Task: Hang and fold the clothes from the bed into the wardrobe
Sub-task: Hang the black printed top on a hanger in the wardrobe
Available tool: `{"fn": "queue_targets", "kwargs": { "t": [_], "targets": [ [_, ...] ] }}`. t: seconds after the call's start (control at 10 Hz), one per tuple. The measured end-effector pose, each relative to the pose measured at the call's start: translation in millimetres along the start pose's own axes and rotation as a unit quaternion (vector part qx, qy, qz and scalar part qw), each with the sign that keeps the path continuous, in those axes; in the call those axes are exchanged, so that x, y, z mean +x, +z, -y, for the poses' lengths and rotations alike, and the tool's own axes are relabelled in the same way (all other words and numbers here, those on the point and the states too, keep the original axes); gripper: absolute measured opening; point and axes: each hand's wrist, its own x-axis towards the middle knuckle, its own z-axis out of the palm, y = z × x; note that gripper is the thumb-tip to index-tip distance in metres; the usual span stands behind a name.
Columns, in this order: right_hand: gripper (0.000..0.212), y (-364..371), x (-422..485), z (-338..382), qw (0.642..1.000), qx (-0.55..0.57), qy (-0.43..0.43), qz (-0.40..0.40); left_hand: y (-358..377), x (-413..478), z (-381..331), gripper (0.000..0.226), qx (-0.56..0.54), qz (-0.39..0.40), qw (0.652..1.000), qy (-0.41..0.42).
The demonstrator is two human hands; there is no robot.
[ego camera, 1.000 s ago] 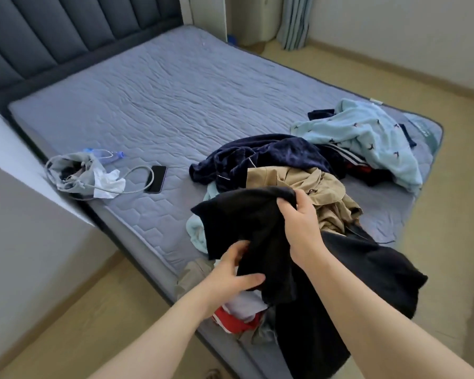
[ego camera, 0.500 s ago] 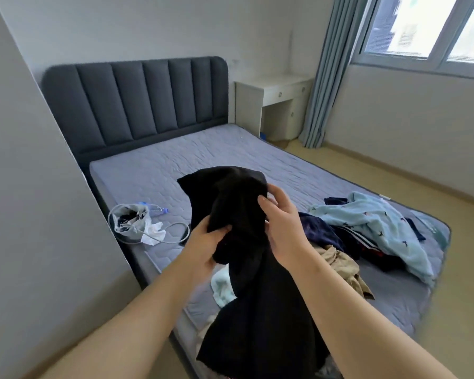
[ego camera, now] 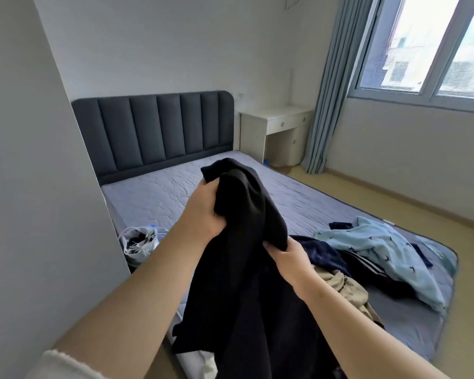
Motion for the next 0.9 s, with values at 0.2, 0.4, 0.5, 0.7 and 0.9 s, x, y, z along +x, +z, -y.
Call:
{"fn": "queue_targets", "kwargs": {
  "t": [0.2, 0.4, 0.5, 0.7, 0.9],
  "targets": [
    [0.022, -9.1, 10.1, 57.1, 0.985, 0.163, -0.007, -0.052, -32.9, 1.3, 14.3, 0.069, 0.082, 0.175, 0.981, -0.016],
    [0.016, -18.2, 19.4, 134.8, 0.959, 0.270, -0.087, -0.016, -28.6, -0.5, 48.3, 0.070, 0.478, 0.103, 0.857, 0.164],
    [0.011, -20.8, 18.3, 136.8, 0.958, 0.263, -0.108, 0.025, -20.7, 7.1, 30.1, 0.028, 0.324, -0.017, 0.937, 0.127],
    [0.065, -24.3, 4.5, 79.6, 0.974, 0.038, -0.128, 0.185, -1.7, 14.8, 2.9, 0.034, 0.015, -0.047, 0.998, -0.024],
    [0.014, -44.5, 14.1, 60.7, 0.986, -0.133, -0.090, 0.054, 6.5, 30.0, -11.2, 0.034, 0.013, -0.040, 0.999, -0.029]
  ]
}}
